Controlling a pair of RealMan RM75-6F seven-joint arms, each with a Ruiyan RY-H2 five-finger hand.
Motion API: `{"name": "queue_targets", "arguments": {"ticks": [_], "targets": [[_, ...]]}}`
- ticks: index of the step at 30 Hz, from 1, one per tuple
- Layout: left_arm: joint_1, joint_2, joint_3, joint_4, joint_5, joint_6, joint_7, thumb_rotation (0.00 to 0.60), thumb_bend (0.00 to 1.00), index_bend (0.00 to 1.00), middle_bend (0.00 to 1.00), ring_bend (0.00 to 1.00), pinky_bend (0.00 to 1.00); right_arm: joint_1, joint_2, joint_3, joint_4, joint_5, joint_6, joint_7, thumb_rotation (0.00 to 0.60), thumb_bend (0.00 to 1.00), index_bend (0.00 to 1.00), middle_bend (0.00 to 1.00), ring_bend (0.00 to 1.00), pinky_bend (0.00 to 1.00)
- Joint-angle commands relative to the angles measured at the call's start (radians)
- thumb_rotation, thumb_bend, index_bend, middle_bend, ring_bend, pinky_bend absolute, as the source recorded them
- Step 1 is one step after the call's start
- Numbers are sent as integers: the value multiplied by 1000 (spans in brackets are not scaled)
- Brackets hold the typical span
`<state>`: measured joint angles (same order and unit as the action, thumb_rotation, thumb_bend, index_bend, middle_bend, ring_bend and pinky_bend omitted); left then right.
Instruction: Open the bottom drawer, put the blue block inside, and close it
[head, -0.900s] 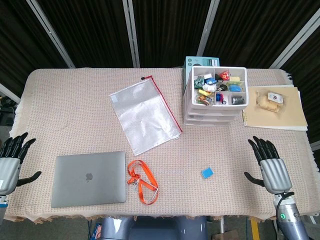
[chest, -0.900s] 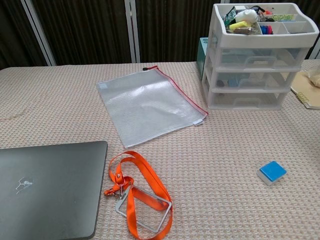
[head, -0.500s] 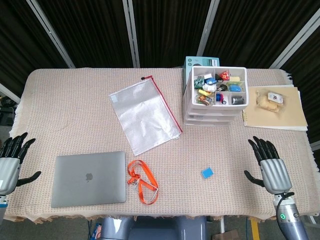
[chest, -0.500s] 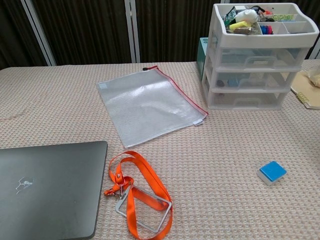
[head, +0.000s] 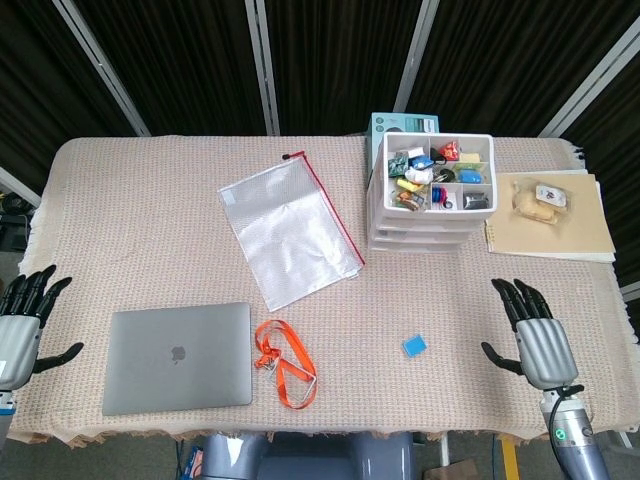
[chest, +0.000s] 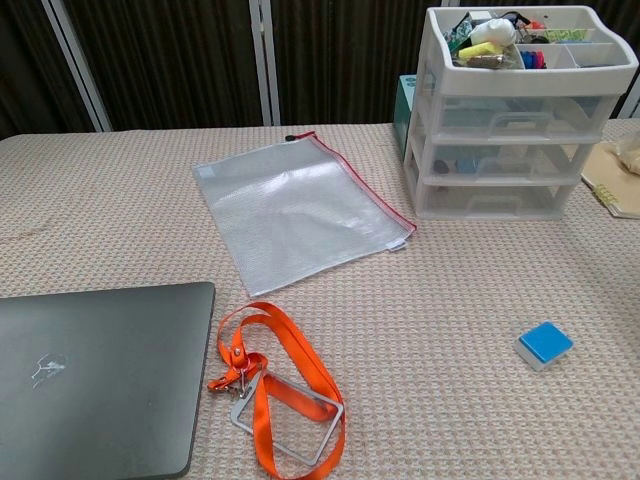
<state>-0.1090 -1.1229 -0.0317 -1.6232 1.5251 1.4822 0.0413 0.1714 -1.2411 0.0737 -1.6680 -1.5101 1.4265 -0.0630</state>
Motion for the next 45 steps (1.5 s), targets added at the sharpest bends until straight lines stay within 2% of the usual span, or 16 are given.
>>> {"name": "queue_targets", "arguments": {"ticks": [1,4,7,12,13,21,27,34,45], "targets": [[0,1,-2,-1,1,3,-4,600,179,125,0,0,0,14,1,24,-40,32,-19,1,600,173,80,504,528,517],[0,1,-2,-1,3,4,-8,600,180,124,0,0,0,39,0,57,-108,110,-74,9,600,186,83,697,718,632],[1,0,-3,0,4,8,-12,600,179,124,0,0,0,80,-7,103,-180,232,-152,-11,600,266,84,776,796,680],[2,-3,-5,5,8,16,-20,600,179,124,0,0,0,166,-50,190,-255,487,-270,-52,600,417,89,822,848,703],[2,-4,-6,6,8,16,-21,600,178,124,0,0,0,191,-65,216,-268,567,-296,-58,600,439,90,824,852,705],[-1,-4,-9,7,1,9,-33,600,180,124,0,0,0,340,-137,364,-294,1062,-400,-36,600,472,93,827,858,705],[-3,-2,-9,6,0,7,-40,600,179,124,0,0,0,416,-172,428,-239,1302,-456,17,600,475,97,827,858,705],[-4,0,-9,3,-3,2,-46,600,179,124,0,0,0,474,-211,454,-154,1462,-503,61,600,475,124,827,858,705],[-5,4,-10,-1,-7,-3,-58,600,178,124,0,0,0,541,-287,468,-4,1541,-533,87,600,477,133,827,858,705]]}}
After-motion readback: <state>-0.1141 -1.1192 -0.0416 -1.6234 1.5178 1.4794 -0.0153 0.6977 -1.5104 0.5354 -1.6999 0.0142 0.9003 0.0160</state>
